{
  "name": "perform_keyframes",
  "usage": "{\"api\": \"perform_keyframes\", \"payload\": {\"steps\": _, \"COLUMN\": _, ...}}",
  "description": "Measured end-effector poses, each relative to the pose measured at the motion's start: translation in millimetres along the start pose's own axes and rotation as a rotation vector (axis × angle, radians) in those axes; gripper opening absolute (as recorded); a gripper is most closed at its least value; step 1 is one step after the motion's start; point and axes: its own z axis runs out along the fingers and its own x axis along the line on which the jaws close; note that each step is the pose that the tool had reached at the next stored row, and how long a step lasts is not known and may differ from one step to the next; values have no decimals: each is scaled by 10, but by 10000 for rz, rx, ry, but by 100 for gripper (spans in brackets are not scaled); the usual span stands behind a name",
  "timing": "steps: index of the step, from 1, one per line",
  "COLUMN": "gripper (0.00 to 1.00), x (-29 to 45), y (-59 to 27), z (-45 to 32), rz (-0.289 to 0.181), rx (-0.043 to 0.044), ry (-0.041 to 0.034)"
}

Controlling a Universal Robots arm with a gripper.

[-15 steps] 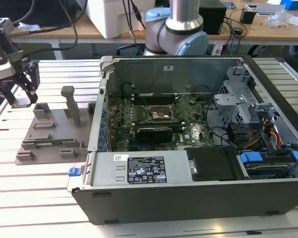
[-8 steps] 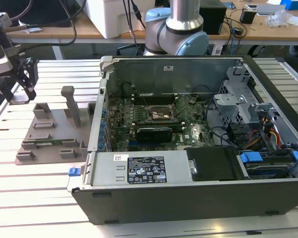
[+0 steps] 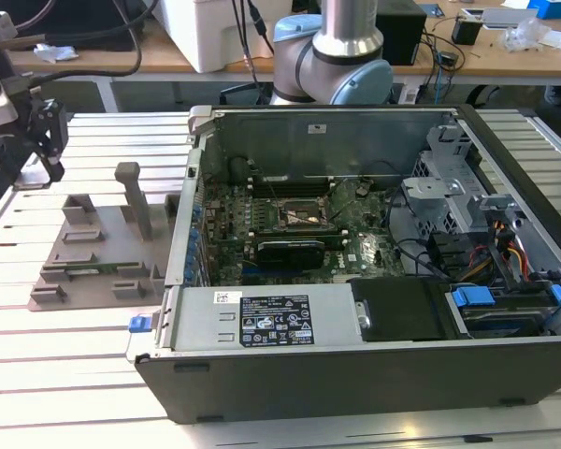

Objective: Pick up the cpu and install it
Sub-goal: 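Pick up the cpu and move it towards the insertion slot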

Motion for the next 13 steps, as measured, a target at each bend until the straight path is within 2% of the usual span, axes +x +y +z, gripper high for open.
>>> {"api": "perform_keyframes", "payload": {"steps": 13, "gripper": 54, "x": -7, "y": -1, "z": -247, "rz": -3, "rx": -1, "ry": 0}}
